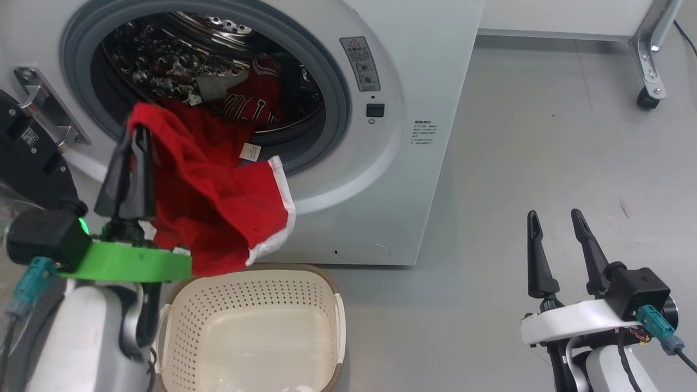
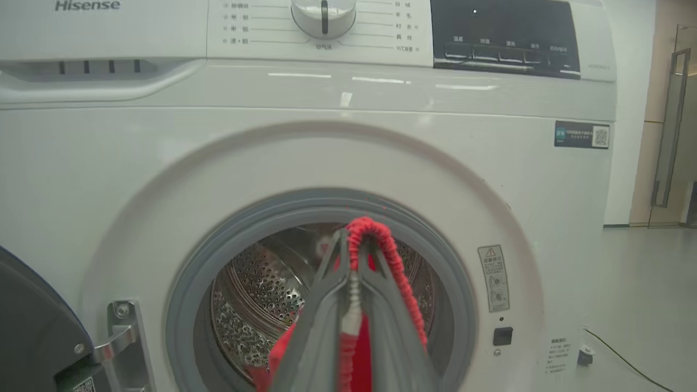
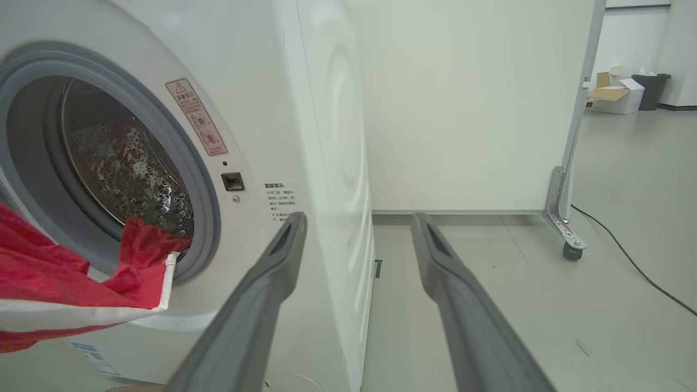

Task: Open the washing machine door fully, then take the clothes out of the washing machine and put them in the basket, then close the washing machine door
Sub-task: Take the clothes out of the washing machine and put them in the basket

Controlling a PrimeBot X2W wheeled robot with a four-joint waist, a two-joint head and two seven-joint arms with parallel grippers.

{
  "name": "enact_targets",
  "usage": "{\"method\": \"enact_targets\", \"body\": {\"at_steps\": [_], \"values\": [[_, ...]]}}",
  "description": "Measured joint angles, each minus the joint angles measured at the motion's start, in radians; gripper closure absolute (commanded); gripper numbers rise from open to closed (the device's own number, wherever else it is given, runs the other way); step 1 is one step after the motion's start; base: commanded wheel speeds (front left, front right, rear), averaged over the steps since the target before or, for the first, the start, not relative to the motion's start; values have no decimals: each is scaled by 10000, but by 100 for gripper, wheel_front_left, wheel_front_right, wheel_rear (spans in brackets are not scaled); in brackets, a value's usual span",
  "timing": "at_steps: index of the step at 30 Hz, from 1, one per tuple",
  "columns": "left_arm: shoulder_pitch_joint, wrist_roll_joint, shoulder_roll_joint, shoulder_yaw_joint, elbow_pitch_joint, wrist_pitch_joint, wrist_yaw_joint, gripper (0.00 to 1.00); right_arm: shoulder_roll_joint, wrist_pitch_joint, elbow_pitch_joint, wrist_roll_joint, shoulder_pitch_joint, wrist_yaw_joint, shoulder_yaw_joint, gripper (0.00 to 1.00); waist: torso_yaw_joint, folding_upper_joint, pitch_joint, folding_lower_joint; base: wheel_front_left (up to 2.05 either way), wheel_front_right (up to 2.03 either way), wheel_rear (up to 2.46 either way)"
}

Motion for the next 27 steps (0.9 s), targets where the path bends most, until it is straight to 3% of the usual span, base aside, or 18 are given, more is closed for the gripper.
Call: {"method": "enact_targets", "body": {"at_steps": [8,27], "values": [[1043,-337,100,-886,717,648,-2,100,0,0,21,-61,48,12,48,0,29,0,-12,0,0,0,0],[1693,-516,336,-989,2391,1427,-2,100,4,0,-171,-268,-95,86,307,0,-307,0,1134,0,0,0,0]]}}
